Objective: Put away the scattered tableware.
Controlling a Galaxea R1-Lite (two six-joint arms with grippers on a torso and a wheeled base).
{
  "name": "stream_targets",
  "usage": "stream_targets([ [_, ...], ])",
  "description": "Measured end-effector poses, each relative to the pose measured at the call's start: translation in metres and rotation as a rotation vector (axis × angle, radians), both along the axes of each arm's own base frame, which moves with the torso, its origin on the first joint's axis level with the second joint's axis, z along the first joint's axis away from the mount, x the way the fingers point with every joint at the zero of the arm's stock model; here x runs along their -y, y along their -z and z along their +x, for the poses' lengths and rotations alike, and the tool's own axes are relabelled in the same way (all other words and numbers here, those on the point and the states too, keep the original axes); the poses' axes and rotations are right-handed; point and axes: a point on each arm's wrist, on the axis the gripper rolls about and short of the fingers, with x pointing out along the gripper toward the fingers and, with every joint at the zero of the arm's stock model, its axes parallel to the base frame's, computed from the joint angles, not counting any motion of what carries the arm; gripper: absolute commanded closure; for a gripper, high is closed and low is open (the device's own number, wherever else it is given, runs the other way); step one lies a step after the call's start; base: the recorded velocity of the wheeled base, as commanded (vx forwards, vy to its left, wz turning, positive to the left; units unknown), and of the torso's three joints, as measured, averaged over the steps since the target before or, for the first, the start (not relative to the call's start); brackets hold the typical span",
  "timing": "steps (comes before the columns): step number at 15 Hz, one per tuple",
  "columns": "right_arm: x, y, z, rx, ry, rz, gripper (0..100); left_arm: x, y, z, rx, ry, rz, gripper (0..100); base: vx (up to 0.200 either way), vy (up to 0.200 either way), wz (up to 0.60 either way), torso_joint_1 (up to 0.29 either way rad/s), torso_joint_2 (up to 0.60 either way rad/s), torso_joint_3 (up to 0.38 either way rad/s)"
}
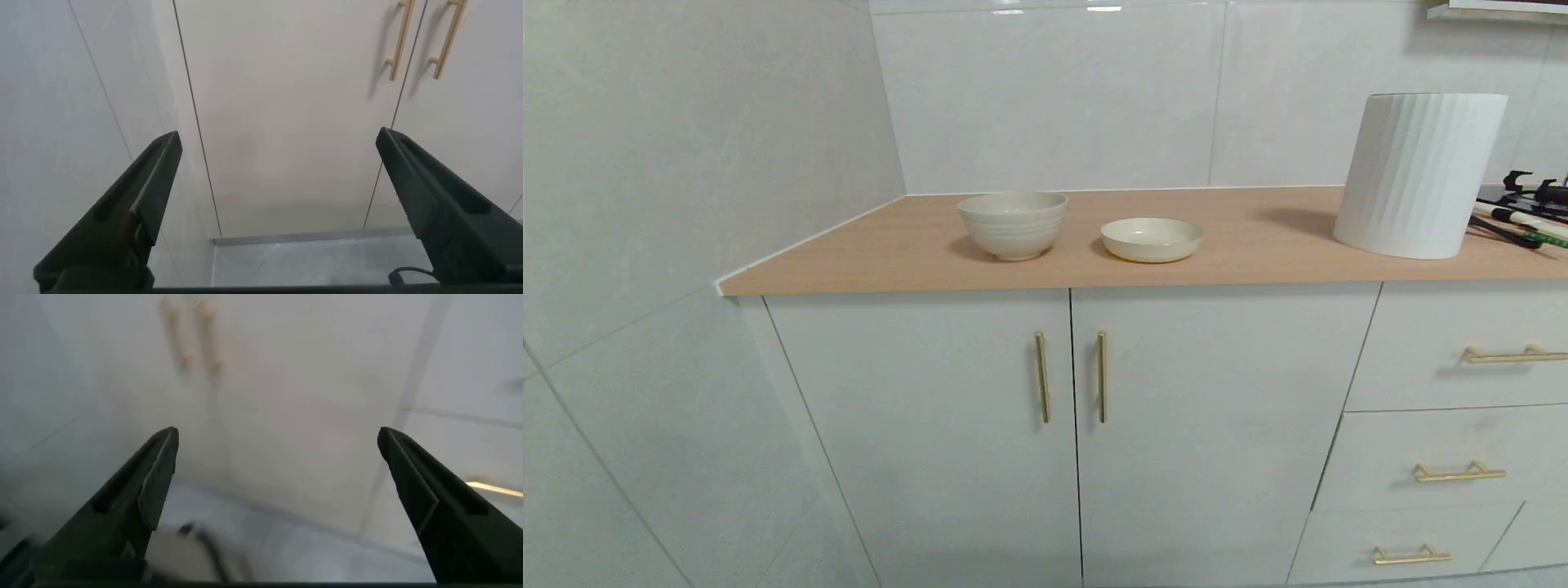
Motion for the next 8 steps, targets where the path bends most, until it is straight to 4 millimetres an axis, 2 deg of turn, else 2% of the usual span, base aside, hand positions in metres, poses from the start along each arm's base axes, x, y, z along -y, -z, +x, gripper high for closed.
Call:
stream_targets([
  [4,-0.017,-0.013,0.058,-0.160,-0.195,-0.011,0,0.000,0.000,0.000,0.000,0.000,0.000,0,0.000,0.000,0.00,0.000,0.00,0.000],
  [8,-0.049,-0.018,0.129,-0.193,-0.295,-0.011,0,0.000,0.000,0.000,0.000,0.000,0.000,0,0.000,0.000,0.00,0.000,0.00,0.000],
])
